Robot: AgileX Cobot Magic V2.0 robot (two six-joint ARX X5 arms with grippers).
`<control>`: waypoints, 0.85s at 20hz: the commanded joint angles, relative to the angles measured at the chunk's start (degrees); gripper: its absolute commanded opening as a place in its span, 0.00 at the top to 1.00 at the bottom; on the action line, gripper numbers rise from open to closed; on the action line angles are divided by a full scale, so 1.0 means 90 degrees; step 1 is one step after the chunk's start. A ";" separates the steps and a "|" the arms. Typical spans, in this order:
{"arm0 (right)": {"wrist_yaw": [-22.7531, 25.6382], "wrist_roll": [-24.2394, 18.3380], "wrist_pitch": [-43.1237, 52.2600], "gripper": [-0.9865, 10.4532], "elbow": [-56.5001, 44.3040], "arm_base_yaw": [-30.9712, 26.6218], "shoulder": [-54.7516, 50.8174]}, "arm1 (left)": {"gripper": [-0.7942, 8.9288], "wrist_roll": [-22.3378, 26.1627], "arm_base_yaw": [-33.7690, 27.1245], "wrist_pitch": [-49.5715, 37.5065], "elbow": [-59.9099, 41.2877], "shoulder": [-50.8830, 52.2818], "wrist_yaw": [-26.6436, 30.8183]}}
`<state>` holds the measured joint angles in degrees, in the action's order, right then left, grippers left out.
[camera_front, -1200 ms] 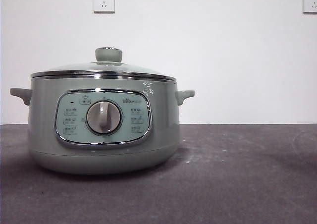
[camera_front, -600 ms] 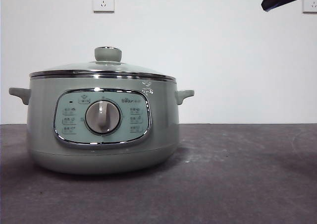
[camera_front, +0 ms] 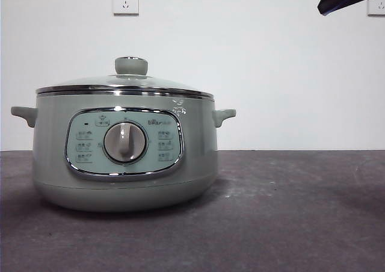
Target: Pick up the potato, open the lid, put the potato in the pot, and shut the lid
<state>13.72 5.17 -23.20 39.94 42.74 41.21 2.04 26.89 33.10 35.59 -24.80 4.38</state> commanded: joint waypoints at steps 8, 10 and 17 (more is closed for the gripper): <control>0.0017 0.0053 0.0017 0.91 -0.0056 0.0007 -0.0010 | 0.92 -0.0066 -0.2504 -0.2450 -0.2562 0.1532 -0.1022; 0.0017 0.0053 0.0017 0.91 -0.0056 0.0007 -0.0012 | 0.92 -0.0114 -0.2761 -0.2586 -0.3121 0.1870 -0.1025; 0.0017 0.0053 0.0019 0.91 -0.0056 0.0007 -0.0010 | 0.92 -0.0226 -0.3002 -0.2509 -0.3932 0.2647 -0.1015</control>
<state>13.72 5.17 -23.22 39.94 42.74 41.21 0.45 0.10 10.41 1.08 -1.21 -4.71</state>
